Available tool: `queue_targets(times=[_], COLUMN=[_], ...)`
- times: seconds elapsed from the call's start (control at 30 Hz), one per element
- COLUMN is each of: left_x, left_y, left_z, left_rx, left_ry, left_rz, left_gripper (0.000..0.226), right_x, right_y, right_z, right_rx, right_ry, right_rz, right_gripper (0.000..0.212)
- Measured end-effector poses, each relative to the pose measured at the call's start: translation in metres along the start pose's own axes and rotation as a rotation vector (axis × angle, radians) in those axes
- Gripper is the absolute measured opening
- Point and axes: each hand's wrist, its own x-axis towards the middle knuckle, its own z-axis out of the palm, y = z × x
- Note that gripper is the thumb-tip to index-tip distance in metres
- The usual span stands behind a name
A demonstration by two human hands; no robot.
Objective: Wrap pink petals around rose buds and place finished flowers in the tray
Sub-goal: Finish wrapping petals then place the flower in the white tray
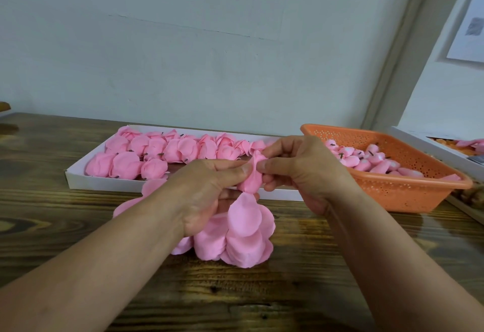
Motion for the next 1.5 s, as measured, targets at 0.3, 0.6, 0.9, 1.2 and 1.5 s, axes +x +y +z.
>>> queue_targets(times=[0.3, 0.6, 0.9, 1.2, 1.5], left_x=[0.001, 0.0, 0.002, 0.001, -0.004], left_y=[0.001, 0.0, 0.002, 0.005, 0.017], left_z=[-0.005, -0.004, -0.004, -0.01, -0.01], left_rx=[-0.012, 0.045, -0.03, -0.08, -0.266], left_ry=[-0.076, -0.066, -0.087, -0.243, -0.231], left_rz=[0.006, 0.029, -0.014, -0.113, -0.123], left_gripper=[0.04, 0.029, 0.017, 0.029, 0.033], right_x=[-0.001, -0.002, -0.003, -0.003, 0.001], right_y=[0.001, 0.001, -0.004, -0.002, -0.006], right_z=[0.002, 0.006, -0.002, 0.0, -0.011], right_rx=[-0.031, -0.075, -0.055, -0.044, 0.06], right_ry=[0.034, 0.072, -0.114, -0.094, 0.13], right_rz=[-0.059, -0.075, -0.067, -0.099, -0.269], right_gripper=[0.021, 0.017, 0.009, 0.018, 0.019])
